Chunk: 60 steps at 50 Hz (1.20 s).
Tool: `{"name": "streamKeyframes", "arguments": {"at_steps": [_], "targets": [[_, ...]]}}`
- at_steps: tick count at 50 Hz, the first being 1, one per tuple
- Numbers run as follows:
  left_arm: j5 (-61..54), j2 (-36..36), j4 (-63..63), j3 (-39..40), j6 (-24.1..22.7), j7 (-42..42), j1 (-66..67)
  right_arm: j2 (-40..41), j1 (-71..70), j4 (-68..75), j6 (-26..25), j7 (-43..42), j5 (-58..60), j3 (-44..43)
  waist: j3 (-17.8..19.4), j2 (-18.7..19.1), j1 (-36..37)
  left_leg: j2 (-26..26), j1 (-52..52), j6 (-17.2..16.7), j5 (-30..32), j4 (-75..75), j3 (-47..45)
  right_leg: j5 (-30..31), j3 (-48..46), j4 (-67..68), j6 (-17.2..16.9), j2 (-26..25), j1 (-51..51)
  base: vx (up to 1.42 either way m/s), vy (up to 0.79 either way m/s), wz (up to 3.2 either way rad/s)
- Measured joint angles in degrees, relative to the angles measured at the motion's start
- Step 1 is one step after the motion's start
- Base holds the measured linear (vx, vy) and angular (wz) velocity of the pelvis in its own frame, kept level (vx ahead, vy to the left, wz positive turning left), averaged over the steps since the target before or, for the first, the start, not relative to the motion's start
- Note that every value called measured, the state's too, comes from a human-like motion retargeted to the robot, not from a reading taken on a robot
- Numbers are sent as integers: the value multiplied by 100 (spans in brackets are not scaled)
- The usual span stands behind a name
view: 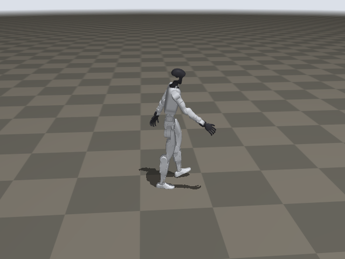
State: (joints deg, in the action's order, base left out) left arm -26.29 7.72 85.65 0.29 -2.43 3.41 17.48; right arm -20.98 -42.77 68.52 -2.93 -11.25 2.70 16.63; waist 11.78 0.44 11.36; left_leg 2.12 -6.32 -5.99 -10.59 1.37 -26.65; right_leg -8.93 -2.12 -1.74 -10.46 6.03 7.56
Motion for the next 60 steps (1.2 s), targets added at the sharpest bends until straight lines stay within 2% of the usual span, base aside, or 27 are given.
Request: {"name": "streamKeyframes", "arguments": {"at_steps": [5, 9, 12, 15, 20, 25, 29, 31, 33, 38, 42, 45, 47, 50, 55, 60], "targets": [[-299, 53, -277, -371, 267, -235, 117, -140, 80, -145, -110, 161, -374, 140, -50, -375, -163, -360, 219, 601, -310, -845, 111, 189, -158, 85, -197, 331, -398, -38, -11, 42], [-356, 195, -240, -236, 302, 207, -459, -116, 740, -47, -201, 356, -345, 168, -306, -698, -380, -647, 278, 1017, -825, -2181, 490, 330, -340, 100, -348, 652, -671, -33, -5, 62], [-251, 284, -201, -63, 239, 600, -1098, -13, 1466, 111, -218, 381, -200, 169, -549, -777, -620, -750, 440, 1132, -998, -2958, 837, 441, -514, 81, -398, 736, -805, -33, 1, 67], [-204, 365, -259, -6, 168, 830, -1916, 124, 2231, 330, -233, 381, -36, 172, -735, -726, -905, -828, 779, 1024, -929, -3094, 1308, 577, -709, 43, -435, 689, -932, -37, 6, 60], [-449, 594, -622, -204, 2, 726, -3507, 347, 3279, 786, -274, 508, 105, 222, -771, -452, -1347, -756, 1608, 473, -1012, -1805, 2066, 918, -937, -35, -454, 305, -1262, -47, 8, 30], [-413, 1083, -959, -473, -176, 385, -5193, 524, 3998, 1108, -244, 780, 271, 166, -435, -300, -1797, -497, 2042, 22, -1361, -473, 2123, 1476, -1062, -136, -454, -52, -1600, -56, 5, 7], [-204, 1597, -1308, -716, -354, 160, -6103, 686, 4503, 1191, -278, 1067, 493, 164, -86, -379, -2014, -341, 2190, -278, -1184, 91, 1838, 1672, -810, -227, -454, -260, -1674, -54, -1, -19], [-199, 1805, -1531, -847, -428, 96, -6368, 749, 4742, 1207, -305, 1246, 571, 221, 33, -413, -2082, -353, 2182, -285, -1034, 229, 1778, 1615, -668, -201, -454, -223, -1626, -51, 17, -15], [-313, 1936, -1798, -966, -471, 48, -6495, 766, 4951, 1220, -323, 1433, 580, 318, 67, -423, -2145, -500, 2048, -131, -895, 263, 1806, 1517, -699, -88, -454, 32, -1548, -50, 34, -8], [-812, 2044, -2525, -1104, -401, -199, -6203, 787, 5201, 1291, -306, 1832, 465, 510, -165, -116, -1884, -180, 1411, 7, -601, 173, 1528, 873, -1034, 1136, 420, -27, -1612, -47, 7, -53], [-1005, 1874, -2975, -1093, -274, -339, -5432, 829, 5112, 1395, -315, 1763, 530, 323, -500, 75, -1471, 113, 962, 38, -517, 58, 1269, 106, -618, 2741, 638, -247, -1760, -38, -4, -67], [-989, 1662, -3117, -1022, -198, -351, -4645, 827, 4766, 1436, -338, 1422, 575, 84, -673, 110, -1177, 195, 745, 28, -452, 17, 1075, -191, -301, 3324, 638, -344, -1518, -35, -9, -64], [-906, 1487, -3058, -964, -163, -321, -4062, 801, 4394, 1424, -342, 1119, 561, -59, -749, 99, -986, 196, 627, 6, -374, 21, 913, -120, -135, 3245, 596, -340, -1199, -37, -12, -68], [-779, 1180, -2748, -880, -130, -223, -3179, 739, 3726, 1321, -327, 664, 523, -207, -823, 46, -721, 142, 438, -60, -211, 49, 651, -96, 85, 2471, 512, -256, -630, -40, -16, -65], [-420, 563, -1689, -625, -130, 0, -1953, 585, 2305, 1043, -230, 160, 442, -241, -700, -68, -325, -37, 120, -157, 66, 146, 327, -519, 323, 707, 133, -45, -71, -46, -19, -54], [255, 81, -615, -244, -113, -38, -928, 332, 1067, 625, -28, 59, 373, -148, -453, 4, -7, -69, -131, -118, 96, 209, 344, -254, 401, -9, -78, -23, -53, -46, -18, -28]]}}
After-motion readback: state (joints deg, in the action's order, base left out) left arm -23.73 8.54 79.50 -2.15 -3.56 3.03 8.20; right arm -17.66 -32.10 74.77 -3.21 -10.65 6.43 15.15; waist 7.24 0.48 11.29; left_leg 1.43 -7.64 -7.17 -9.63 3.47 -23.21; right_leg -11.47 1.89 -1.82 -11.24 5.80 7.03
